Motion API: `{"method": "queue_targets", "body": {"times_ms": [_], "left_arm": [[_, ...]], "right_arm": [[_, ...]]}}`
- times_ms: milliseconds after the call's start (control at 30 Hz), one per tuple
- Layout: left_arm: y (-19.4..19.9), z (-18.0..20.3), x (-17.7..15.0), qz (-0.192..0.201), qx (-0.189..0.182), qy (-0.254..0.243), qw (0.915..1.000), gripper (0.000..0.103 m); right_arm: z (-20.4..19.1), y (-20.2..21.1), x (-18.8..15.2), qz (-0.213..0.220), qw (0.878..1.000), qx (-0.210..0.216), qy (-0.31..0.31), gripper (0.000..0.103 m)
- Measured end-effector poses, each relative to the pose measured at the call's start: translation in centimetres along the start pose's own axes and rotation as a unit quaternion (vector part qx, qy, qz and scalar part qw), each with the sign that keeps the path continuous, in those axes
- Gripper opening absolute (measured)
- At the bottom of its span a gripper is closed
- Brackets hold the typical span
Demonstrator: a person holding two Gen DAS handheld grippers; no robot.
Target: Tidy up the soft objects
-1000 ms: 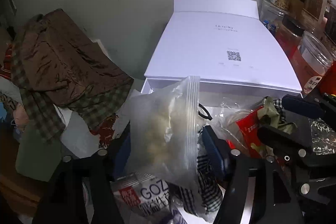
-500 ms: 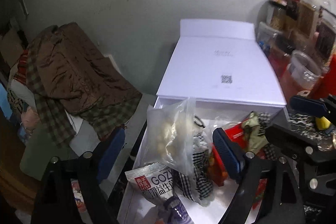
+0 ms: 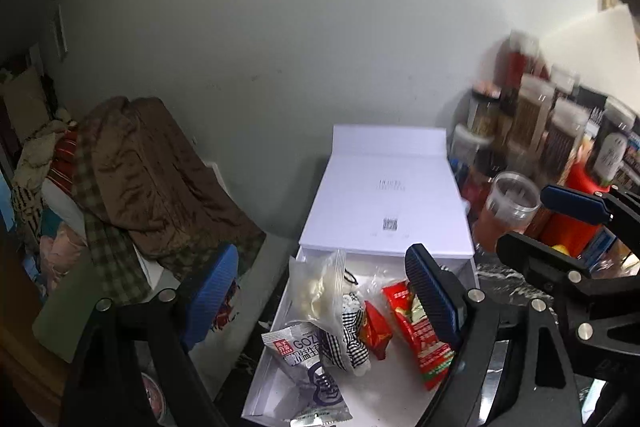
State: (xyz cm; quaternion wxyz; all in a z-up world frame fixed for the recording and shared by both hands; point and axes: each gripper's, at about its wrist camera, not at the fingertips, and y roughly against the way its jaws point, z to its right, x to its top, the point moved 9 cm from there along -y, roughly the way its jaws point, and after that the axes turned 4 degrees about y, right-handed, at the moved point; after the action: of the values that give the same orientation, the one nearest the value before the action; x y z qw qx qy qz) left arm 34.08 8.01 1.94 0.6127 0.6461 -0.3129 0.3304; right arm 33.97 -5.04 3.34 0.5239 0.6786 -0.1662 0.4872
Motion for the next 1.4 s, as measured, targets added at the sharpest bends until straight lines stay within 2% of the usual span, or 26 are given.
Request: {"method": "queue_targets", "body": {"times_ms": [100, 167, 300, 433, 567, 700, 800, 967, 1400], "left_arm": [[2.5, -0.1, 0.8, 0.022, -0.002, 0.007, 0.9997, 0.086], [4.6, -0.2, 1.3, 0.041, 0.002, 0.008, 0.9991, 0.086], [8.0, -0.3, 1.8, 0.072, 0.009, 0.008, 0.9973, 0.087], [11.0, -0.1, 1.9, 0.098, 0.009, 0.009, 0.9951, 0.098], [13.6, 0.1, 1.0, 0.115, 0.007, 0.007, 0.9934, 0.099], [15.2, 0.5, -0.5, 0.115, 0.002, 0.004, 0.9934, 0.099], [16.1, 0.9, -1.9, 0.113, -0.007, 0.006, 0.9936, 0.099], [16.7, 1.8, -4.9, 0.092, -0.033, 0.01, 0.9951, 0.099], [16.8, 2.7, -10.5, 0.055, -0.053, 0.025, 0.9968, 0.099]], "right_arm": [[-0.3, 2.5, 0.8, 0.021, 1.0, -0.007, 0.007, 0.07], [-0.6, 4.4, 1.2, 0.037, 0.999, -0.01, 0.012, 0.075], [-1.5, 7.7, 1.6, 0.063, 0.998, -0.015, 0.026, 0.08], [-2.2, 11.0, 1.7, 0.083, 0.995, -0.03, 0.036, 0.086], [-2.5, 13.9, 0.9, 0.099, 0.993, -0.047, 0.036, 0.091], [-2.1, 16.3, -0.4, 0.104, 0.992, -0.063, 0.022, 0.091], [-1.9, 17.9, -1.4, 0.113, 0.991, -0.074, 0.011, 0.096], [-1.8, 19.6, -3.5, 0.111, 0.989, -0.094, 0.004, 0.096], [-2.2, 19.4, -9.9, 0.062, 0.992, -0.101, -0.032, 0.096]]}}
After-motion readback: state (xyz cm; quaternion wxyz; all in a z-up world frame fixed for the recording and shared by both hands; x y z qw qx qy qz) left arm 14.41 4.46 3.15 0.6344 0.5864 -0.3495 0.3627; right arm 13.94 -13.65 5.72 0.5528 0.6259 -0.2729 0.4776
